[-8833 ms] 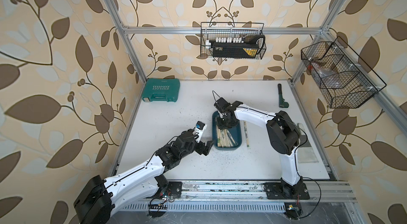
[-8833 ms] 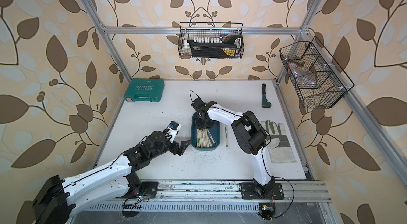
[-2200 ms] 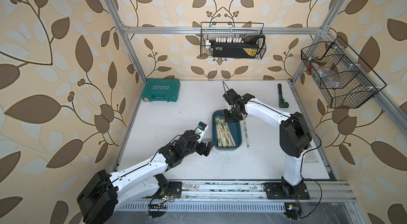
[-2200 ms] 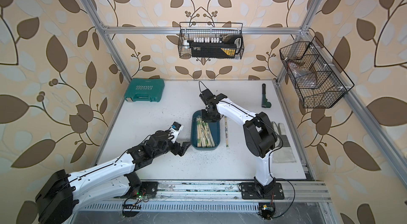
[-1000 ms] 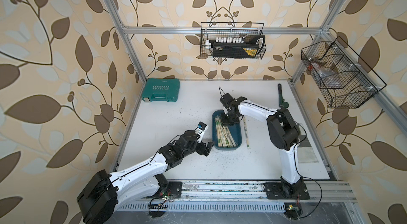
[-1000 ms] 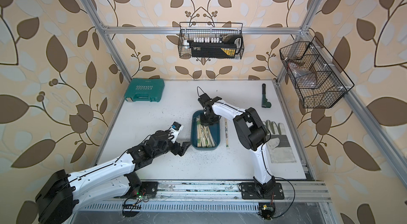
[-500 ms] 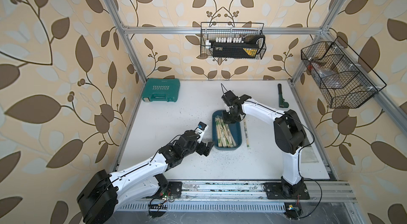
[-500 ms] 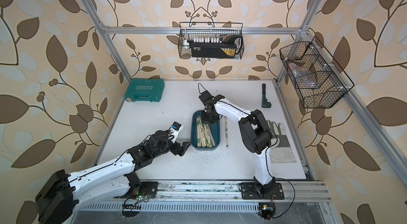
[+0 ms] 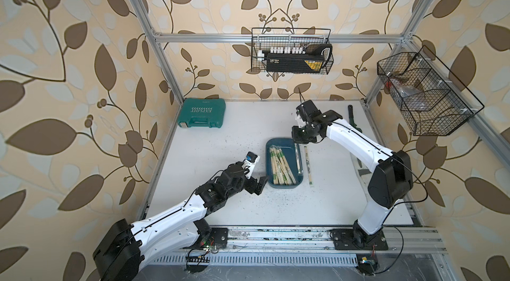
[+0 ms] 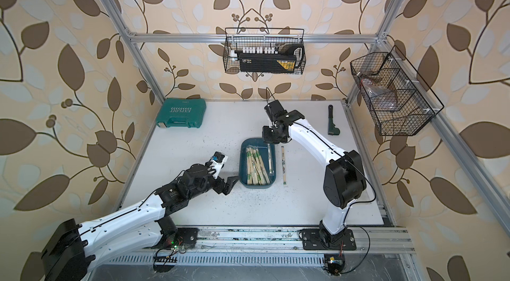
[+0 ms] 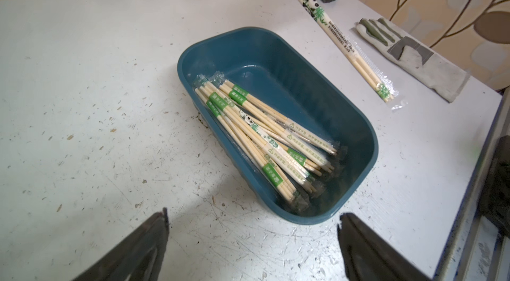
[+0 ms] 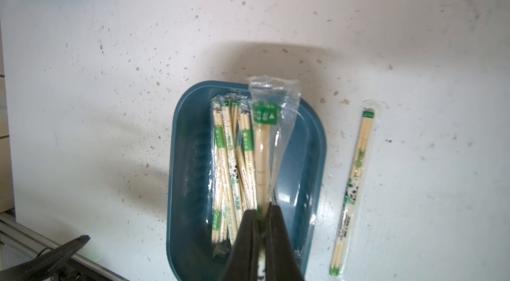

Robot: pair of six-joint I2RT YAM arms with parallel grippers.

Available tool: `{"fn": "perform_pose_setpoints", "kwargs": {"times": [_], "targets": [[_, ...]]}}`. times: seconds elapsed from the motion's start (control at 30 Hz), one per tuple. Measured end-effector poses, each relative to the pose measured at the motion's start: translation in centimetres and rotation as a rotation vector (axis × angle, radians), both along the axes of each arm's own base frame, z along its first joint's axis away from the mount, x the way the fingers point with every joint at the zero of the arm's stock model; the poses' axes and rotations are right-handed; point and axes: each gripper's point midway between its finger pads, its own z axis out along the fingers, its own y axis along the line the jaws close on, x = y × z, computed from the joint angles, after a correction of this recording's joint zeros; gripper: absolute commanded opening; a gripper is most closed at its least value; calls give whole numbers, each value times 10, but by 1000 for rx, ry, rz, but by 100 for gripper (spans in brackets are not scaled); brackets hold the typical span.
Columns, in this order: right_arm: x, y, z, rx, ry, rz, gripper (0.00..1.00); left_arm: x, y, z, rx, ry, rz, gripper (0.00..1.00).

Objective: Take the paired disposable chopsticks out of the storage box
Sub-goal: Place the paired disposable chopsticks at the center of the board.

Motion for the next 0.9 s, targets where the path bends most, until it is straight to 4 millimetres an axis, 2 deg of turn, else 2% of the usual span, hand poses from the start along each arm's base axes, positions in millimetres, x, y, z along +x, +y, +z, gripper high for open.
{"fn": "perform_pose_setpoints", "kwargs": {"times": [0.13,0.27,0.37,0.53,0.9], "targets": [[1,-37,-1,-21,5,-58,6,0,0,1,1,-7,-3,99],[-7,-78,-22,-91,53,-122,6,0,0,0,8,-7,-6,99],[-18,-95,-45,-136,103,-134,6,0,0,-3,16,-1,-7,99],[-33,-102,-75,-168,162,-115,6,0,0,-3,17,-3,-7,99],[-13,-94,-108,-167,156,-83,6,0,0,-4,19,-1,-8,99]]}}
